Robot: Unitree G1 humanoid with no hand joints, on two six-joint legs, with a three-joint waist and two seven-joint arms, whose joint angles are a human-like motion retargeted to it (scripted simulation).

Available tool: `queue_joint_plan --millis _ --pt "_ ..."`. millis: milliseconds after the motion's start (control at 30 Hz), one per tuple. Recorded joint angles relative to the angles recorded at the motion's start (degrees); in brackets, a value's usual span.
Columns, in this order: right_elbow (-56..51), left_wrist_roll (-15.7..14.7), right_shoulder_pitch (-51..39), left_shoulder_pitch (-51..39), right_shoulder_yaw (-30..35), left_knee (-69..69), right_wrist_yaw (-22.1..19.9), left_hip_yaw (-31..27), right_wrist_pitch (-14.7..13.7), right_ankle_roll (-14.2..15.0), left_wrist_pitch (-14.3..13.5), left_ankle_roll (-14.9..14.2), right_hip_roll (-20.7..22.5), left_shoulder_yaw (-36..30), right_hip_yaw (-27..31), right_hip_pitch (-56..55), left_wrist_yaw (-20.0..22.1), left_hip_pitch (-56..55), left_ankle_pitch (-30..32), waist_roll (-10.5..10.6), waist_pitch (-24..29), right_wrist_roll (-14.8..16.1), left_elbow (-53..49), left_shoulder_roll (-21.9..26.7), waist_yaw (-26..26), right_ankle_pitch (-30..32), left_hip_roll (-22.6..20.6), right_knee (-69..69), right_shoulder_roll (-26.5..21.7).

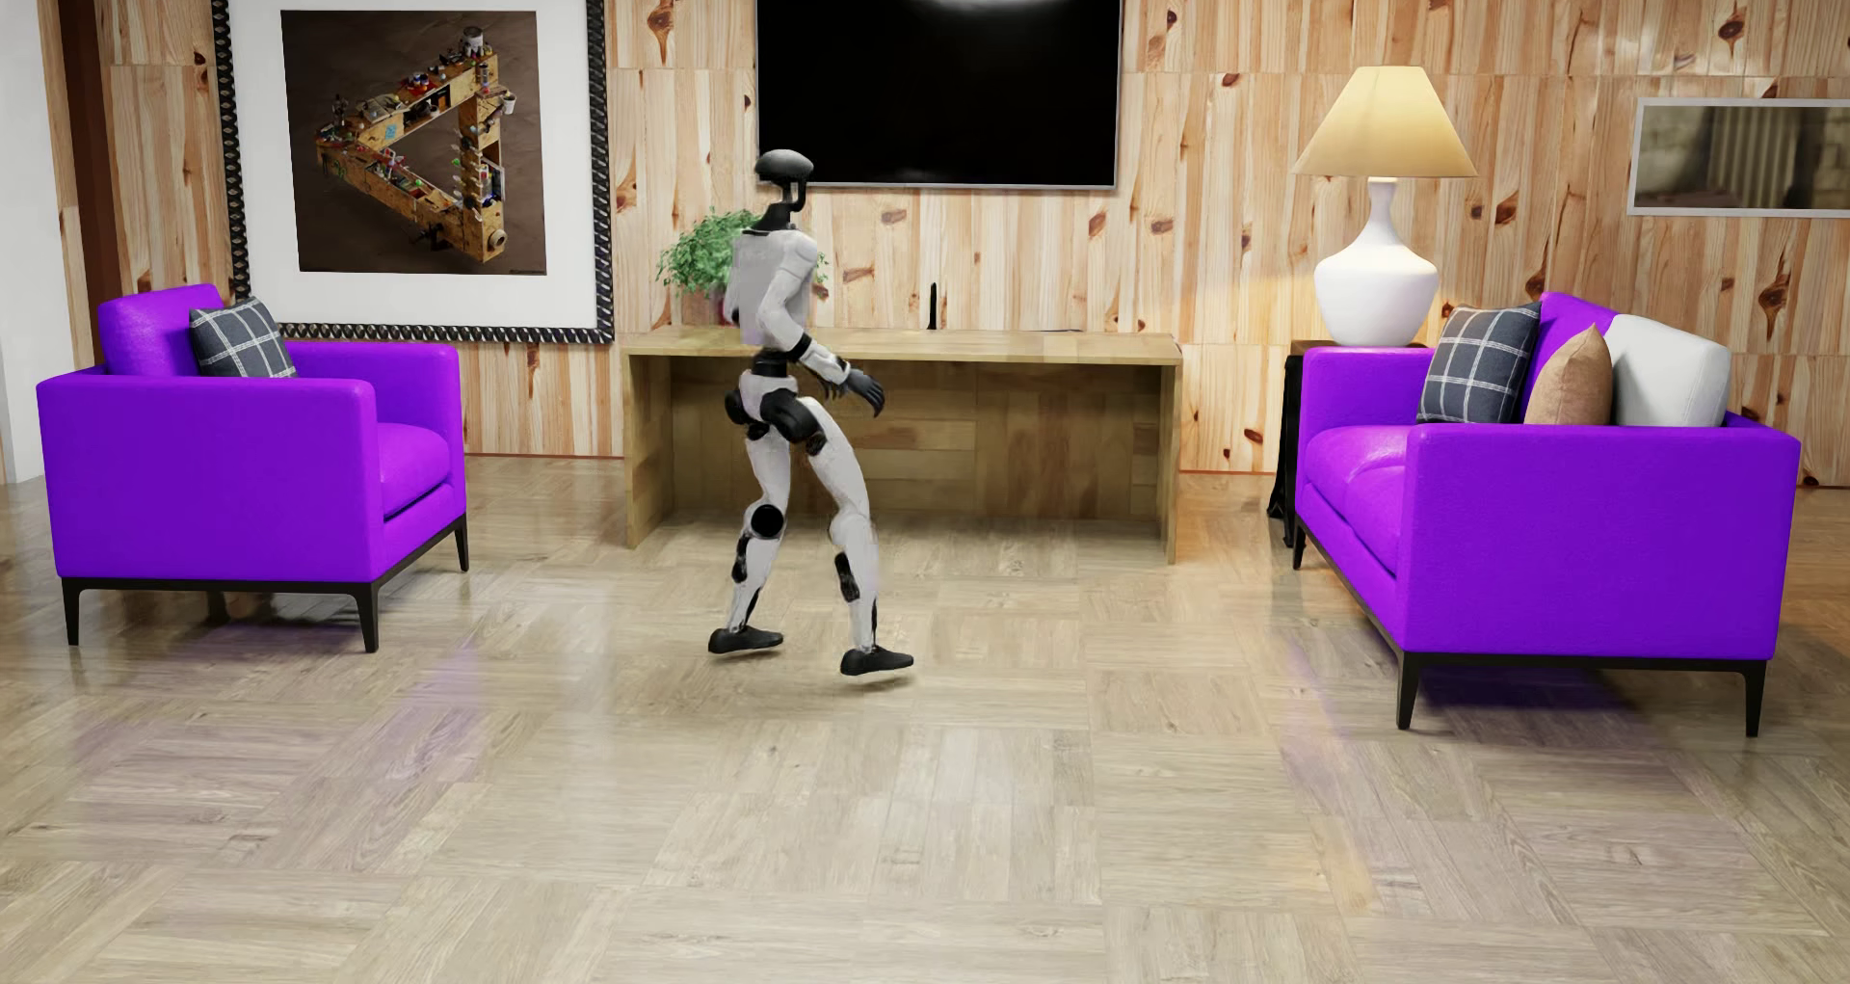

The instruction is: Move towards the desk

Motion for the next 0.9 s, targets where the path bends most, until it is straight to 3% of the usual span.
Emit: queue_joint_plan --millis 33,67,100,167,233,267,333,433,467,533,567,600,700,767,800,833,900 --pt "1.86 -0.58 -0.26 0.15 -0.82 0.38 -0.39 -3.08 0.48 0.56 1.42 -1.05 1.70 -0.53 3.44 1.63 0.78 0.75 -0.73 -0.30 -0.13 0.54 1.66 0.15 0.42 2.76 0.35 -5.04 0.32" --pt "3.71 -1.33 -0.69 0.60 -1.13 1.13 -0.56 -5.62 0.83 0.60 3.00 -2.19 2.15 -0.59 1.62 2.47 1.37 1.19 -1.62 -0.55 -0.19 1.07 3.63 0.62 1.12 1.71 1.27 -4.65 0.52" --pt "4.64 -2.24 -0.55 1.17 -0.96 2.92 -0.44 -7.48 1.17 0.72 4.79 -3.44 1.26 -0.43 -2.61 3.19 2.35 1.03 -2.86 -0.85 -0.21 1.43 6.43 0.62 1.72 -4.47 2.05 -2.04 0.31" --pt "8.95 -5.23 -3.57 3.37 0.71 6.11 -0.34 -10.69 2.68 -1.34 7.99 -5.34 1.94 2.72 -9.35 5.78 3.38 0.16 -2.18 -1.15 -0.16 2.97 10.55 2.31 2.31 -10.52 4.69 -0.48 -0.44" --pt "14.68 -10.06 -7.26 4.18 2.80 13.67 0.04 -13.04 6.14 -3.35 11.95 -7.87 3.99 7.52 -15.90 9.36 6.21 -4.13 2.58 -0.38 0.08 5.89 16.65 2.75 2.58 -12.86 6.98 -1.87 -1.06" --pt "18.22 -12.72 -9.44 4.20 3.78 18.96 0.76 -13.13 7.45 -4.31 14.16 -10.44 5.11 9.31 -19.15 11.03 8.02 -7.53 7.11 0.23 0.22 6.83 19.95 2.58 2.57 -13.76 7.89 -2.33 -2.00" --pt "23.96 -15.97 -13.16 3.83 6.35 31.17 2.16 -7.08 9.27 -6.07 16.18 -15.03 6.95 8.84 -25.56 14.31 8.43 -16.58 14.16 1.51 0.64 6.73 25.53 3.42 2.28 -15.45 11.98 -3.59 -4.58" --pt "30.80 -17.16 -16.83 5.22 5.82 35.35 2.46 12.86 12.58 -8.21 13.82 -4.19 9.41 3.46 -31.95 17.07 4.33 -23.28 8.67 3.39 0.70 7.38 29.28 5.22 3.35 -17.97 23.36 -3.67 -5.66" --pt "32.46 -17.54 -17.36 6.29 4.29 31.42 1.90 19.10 13.79 -8.71 12.99 -2.70 9.85 2.49 -33.34 17.78 2.81 -22.68 7.25 3.72 0.46 7.63 29.47 5.41 3.90 -18.66 23.74 -3.78 -5.35" --pt "34.25 -17.14 -17.52 7.77 2.01 18.09 0.74 27.64 15.27 -8.94 12.29 -5.72 10.22 0.99 -36.40 19.70 -0.03 -19.67 6.40 3.92 -0.12 7.61 28.94 5.58 4.59 -19.91 19.32 -4.20 -4.30" --pt "34.47 -16.72 -17.25 8.24 1.88 11.01 0.74 34.05 15.08 -8.79 12.18 2.55 10.35 0.70 -37.95 21.12 -0.97 -16.41 8.69 3.96 -0.49 7.14 28.39 5.38 4.61 -20.24 18.05 -5.33 -4.16" --pt "34.52 -16.33 -16.97 8.64 2.30 5.67 1.27 39.74 14.48 -8.54 12.24 4.48 10.45 0.87 -39.13 22.39 -1.30 -12.63 6.18 3.93 -0.87 6.48 27.77 5.07 4.58 -20.87 17.60 -6.08 -4.28" --pt "33.18 -15.09 -15.47 7.90 0.44 -1.12 2.21 37.30 13.79 -7.37 12.48 3.84 8.35 1.53 -39.50 22.91 0.51 -7.76 4.87 3.06 -1.13 6.33 26.85 3.69 4.98 -22.32 13.88 -0.60 -3.61" --pt "31.77 -13.93 -14.35 6.49 -2.51 -1.44 1.36 36.74 13.91 -5.52 12.23 3.10 5.01 1.43 -37.80 18.69 1.41 -6.31 4.58 2.49 -0.84 7.54 25.84 3.56 4.45 -18.47 13.53 11.44 -1.15" --pt "31.02 -13.13 -13.87 5.70 -3.17 -1.19 1.67 36.32 13.44 -4.20 11.79 2.74 3.12 1.03 -35.31 15.07 1.55 -5.91 4.09 2.29 -0.62 7.45 24.63 3.67 3.89 -15.24 13.34 19.53 -0.69" --pt "29.96 -12.38 -13.61 4.55 -3.18 -1.05 2.03 35.69 13.44 -4.84 11.17 2.37 1.39 0.71 -32.25 10.94 1.93 -5.46 3.57 2.06 -0.37 6.84 23.43 3.68 3.26 -12.05 13.02 27.83 -0.39" --pt "28.61 -12.03 -12.71 2.83 -4.00 -0.72 2.19 34.47 13.63 -3.65 9.81 1.38 -0.08 1.01 -25.61 4.19 3.79 -4.41 2.60 1.47 0.08 6.18 20.66 3.77 2.20 -12.17 12.55 38.29 -0.16"
